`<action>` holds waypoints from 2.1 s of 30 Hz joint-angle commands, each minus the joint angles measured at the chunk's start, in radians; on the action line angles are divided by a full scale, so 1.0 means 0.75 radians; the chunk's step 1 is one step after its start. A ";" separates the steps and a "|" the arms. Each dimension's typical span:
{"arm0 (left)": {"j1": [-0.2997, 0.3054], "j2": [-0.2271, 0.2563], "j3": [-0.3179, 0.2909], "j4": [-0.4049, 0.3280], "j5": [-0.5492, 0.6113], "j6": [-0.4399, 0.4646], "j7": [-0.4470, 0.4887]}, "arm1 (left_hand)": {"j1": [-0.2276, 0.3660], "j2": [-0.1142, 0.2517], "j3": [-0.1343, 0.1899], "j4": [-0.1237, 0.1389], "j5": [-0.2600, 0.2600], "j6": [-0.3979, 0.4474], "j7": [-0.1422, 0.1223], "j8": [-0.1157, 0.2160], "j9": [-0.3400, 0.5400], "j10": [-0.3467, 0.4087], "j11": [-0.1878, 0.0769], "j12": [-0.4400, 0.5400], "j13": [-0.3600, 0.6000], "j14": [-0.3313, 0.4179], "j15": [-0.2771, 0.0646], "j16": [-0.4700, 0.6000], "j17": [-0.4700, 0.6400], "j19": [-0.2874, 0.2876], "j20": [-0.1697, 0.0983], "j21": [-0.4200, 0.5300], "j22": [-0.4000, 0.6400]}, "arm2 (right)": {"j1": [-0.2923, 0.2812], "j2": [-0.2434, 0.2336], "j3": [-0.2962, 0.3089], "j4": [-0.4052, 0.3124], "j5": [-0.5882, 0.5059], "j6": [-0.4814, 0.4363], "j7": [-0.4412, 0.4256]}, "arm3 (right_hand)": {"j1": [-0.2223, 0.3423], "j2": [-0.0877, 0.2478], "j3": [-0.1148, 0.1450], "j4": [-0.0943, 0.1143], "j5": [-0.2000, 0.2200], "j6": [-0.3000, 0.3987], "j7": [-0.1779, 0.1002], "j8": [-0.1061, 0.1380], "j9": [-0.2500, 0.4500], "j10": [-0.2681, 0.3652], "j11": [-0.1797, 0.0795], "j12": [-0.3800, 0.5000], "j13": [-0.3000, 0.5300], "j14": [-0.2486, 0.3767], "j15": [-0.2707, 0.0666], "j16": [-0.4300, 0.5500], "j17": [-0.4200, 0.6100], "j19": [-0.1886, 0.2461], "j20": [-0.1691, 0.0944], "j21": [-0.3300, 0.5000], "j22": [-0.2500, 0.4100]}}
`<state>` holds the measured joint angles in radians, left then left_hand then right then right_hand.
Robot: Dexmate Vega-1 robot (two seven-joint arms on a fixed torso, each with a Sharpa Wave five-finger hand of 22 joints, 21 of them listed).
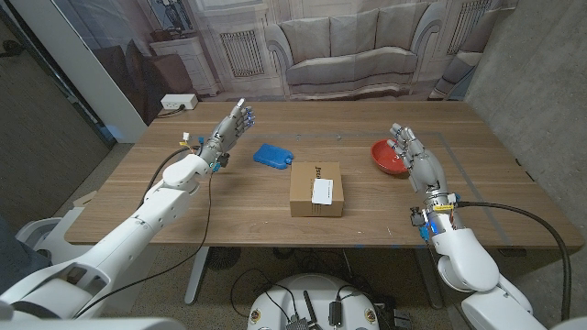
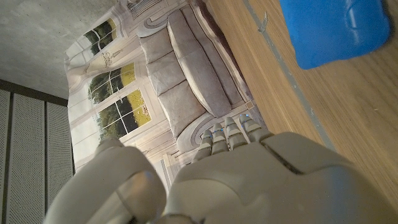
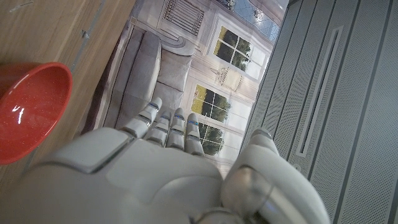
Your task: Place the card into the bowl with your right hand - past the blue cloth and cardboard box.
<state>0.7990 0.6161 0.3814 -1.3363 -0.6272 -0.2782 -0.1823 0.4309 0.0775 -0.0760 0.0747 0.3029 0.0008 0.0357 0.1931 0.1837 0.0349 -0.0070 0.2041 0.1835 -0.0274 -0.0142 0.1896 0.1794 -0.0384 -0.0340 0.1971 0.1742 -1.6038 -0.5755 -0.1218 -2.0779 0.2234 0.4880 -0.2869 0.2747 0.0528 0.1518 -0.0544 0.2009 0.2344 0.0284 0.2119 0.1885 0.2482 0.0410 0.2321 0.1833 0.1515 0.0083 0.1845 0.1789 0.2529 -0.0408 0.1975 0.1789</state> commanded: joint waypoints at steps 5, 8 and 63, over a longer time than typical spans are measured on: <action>0.000 -0.006 0.004 -0.012 0.013 -0.015 0.013 | 0.011 0.001 -0.005 -0.003 -0.004 0.007 0.002 0.007 0.003 0.007 0.000 0.002 0.006 0.004 0.001 -0.001 0.004 -0.012 -0.067 0.000 0.007 | -0.069 0.058 0.024 -0.031 -0.169 0.038 -0.051 | 0.020 -0.002 0.004 -0.014 -0.003 0.024 -0.001 0.008 0.002 0.027 -0.009 0.008 0.005 0.024 -0.005 0.013 0.002 0.016 -0.024 0.014 0.005; 0.002 -0.005 0.004 -0.016 0.015 -0.016 0.016 | 0.011 0.001 -0.006 -0.003 -0.004 0.007 0.003 0.007 0.003 0.008 0.000 0.002 0.006 0.004 0.001 -0.001 0.004 -0.012 -0.067 0.000 0.007 | -0.077 0.072 0.028 -0.032 -0.193 0.045 -0.059 | 0.023 -0.002 0.005 -0.017 -0.004 0.031 -0.005 0.010 0.002 0.032 -0.012 0.009 0.005 0.029 -0.008 0.013 0.002 0.020 -0.026 0.015 0.005; -0.004 0.002 0.012 -0.008 0.018 0.004 0.006 | 0.017 0.008 -0.014 -0.003 -0.013 0.010 0.002 0.006 0.004 0.008 0.000 -0.001 0.006 0.004 0.002 -0.002 0.005 -0.017 -0.064 0.000 0.007 | -0.136 0.247 0.142 -0.012 -0.976 0.160 -0.377 | 0.141 0.014 0.043 -0.095 0.016 0.268 -0.119 0.039 0.006 0.291 -0.127 0.070 0.008 0.315 -0.146 0.045 0.006 0.303 -0.114 0.075 0.004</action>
<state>0.8009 0.6160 0.3875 -1.3411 -0.6169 -0.2830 -0.1771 0.4350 0.0815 -0.0789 0.0718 0.2990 0.0007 0.0357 0.1931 0.1836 0.0348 -0.0070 0.2041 0.1834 -0.0274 -0.0142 0.1895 0.1794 -0.0421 -0.0303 0.1971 0.1742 -1.7010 -0.3969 -0.0328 -2.0881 -0.4127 0.6052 -0.5305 0.3708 0.0594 0.1811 -0.1191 0.2088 0.4191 -0.0598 0.2381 0.1883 0.4523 -0.0522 0.2786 0.1833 0.3768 -0.0444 0.2147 0.1793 0.4690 -0.0427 0.2516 0.1813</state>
